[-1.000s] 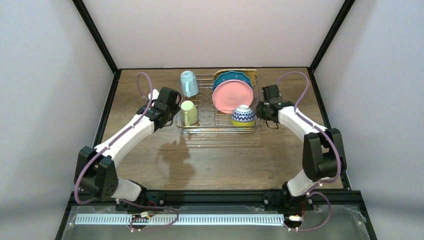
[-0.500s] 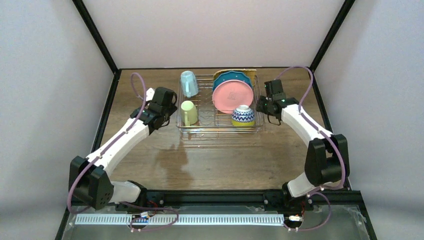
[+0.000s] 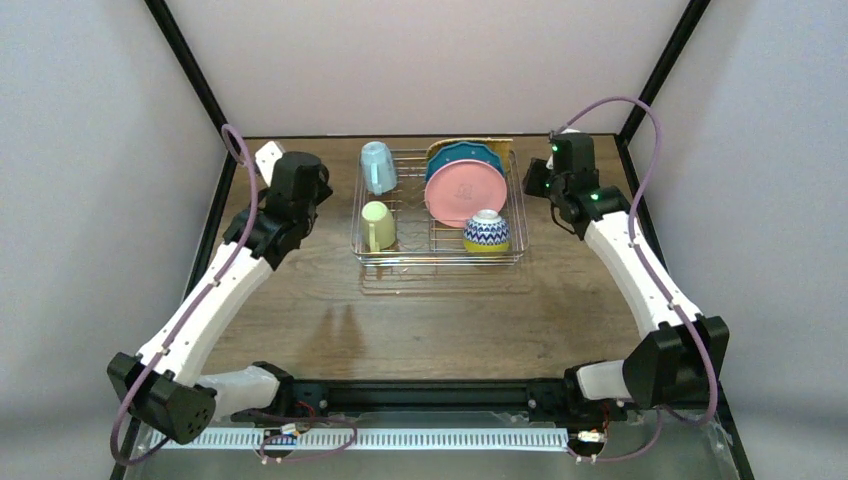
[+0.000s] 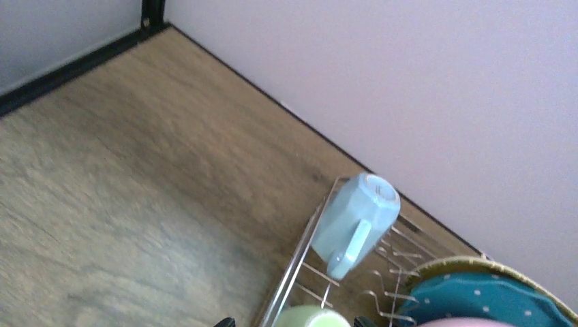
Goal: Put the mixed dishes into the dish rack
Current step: Reset both arms
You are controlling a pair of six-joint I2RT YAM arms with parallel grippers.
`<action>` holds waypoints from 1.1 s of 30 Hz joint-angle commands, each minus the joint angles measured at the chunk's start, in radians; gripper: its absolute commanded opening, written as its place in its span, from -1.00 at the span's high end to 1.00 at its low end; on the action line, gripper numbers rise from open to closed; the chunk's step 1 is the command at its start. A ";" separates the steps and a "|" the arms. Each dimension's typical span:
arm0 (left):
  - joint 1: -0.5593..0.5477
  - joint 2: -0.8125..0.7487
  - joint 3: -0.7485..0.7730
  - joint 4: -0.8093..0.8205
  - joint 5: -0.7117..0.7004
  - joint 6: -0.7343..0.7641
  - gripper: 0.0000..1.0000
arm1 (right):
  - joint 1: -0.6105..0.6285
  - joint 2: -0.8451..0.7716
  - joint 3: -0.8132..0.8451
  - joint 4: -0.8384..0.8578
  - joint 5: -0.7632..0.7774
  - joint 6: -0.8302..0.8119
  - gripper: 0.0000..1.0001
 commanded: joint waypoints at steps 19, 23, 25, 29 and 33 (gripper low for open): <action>0.137 -0.051 -0.402 0.664 -0.215 0.483 -0.99 | -0.008 -0.148 -0.218 0.264 0.361 -0.186 -0.99; 0.176 -0.040 -0.436 0.736 -0.147 0.534 -0.99 | -0.025 -0.109 -0.197 0.300 0.406 -0.229 -0.99; 0.194 -0.034 -0.450 0.775 -0.107 0.558 -0.99 | -0.038 -0.099 -0.197 0.317 0.411 -0.236 -0.99; 0.225 -0.025 -0.488 0.808 -0.076 0.565 -0.99 | -0.063 -0.085 -0.205 0.352 0.403 -0.237 -0.99; 0.240 -0.029 -0.538 0.849 -0.045 0.553 -0.99 | -0.070 -0.058 -0.193 0.362 0.408 -0.229 -0.99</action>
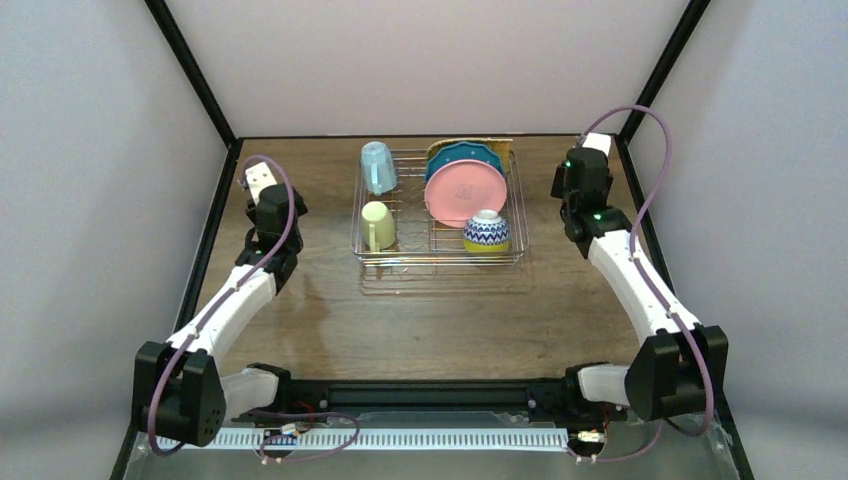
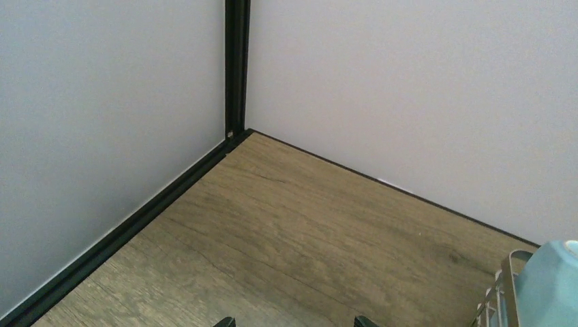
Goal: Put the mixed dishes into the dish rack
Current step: Reset both arms
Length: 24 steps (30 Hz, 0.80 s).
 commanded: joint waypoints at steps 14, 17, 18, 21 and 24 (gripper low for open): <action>0.029 -0.013 -0.085 0.090 0.094 -0.012 -0.99 | -0.028 0.028 -0.019 0.070 0.019 0.003 -0.99; 0.029 -0.020 -0.085 0.084 0.092 -0.010 -0.99 | -0.030 0.019 -0.028 0.075 0.012 0.003 -0.99; 0.029 -0.022 -0.085 0.083 0.093 -0.011 -0.99 | -0.033 0.016 -0.030 0.074 0.006 0.004 -0.99; 0.029 -0.029 -0.083 0.080 0.095 -0.013 -0.99 | -0.054 -0.005 -0.039 0.069 -0.062 0.018 -0.99; 0.029 -0.038 -0.079 0.074 0.097 -0.019 -0.99 | -0.058 -0.016 -0.042 0.061 -0.061 0.030 -0.99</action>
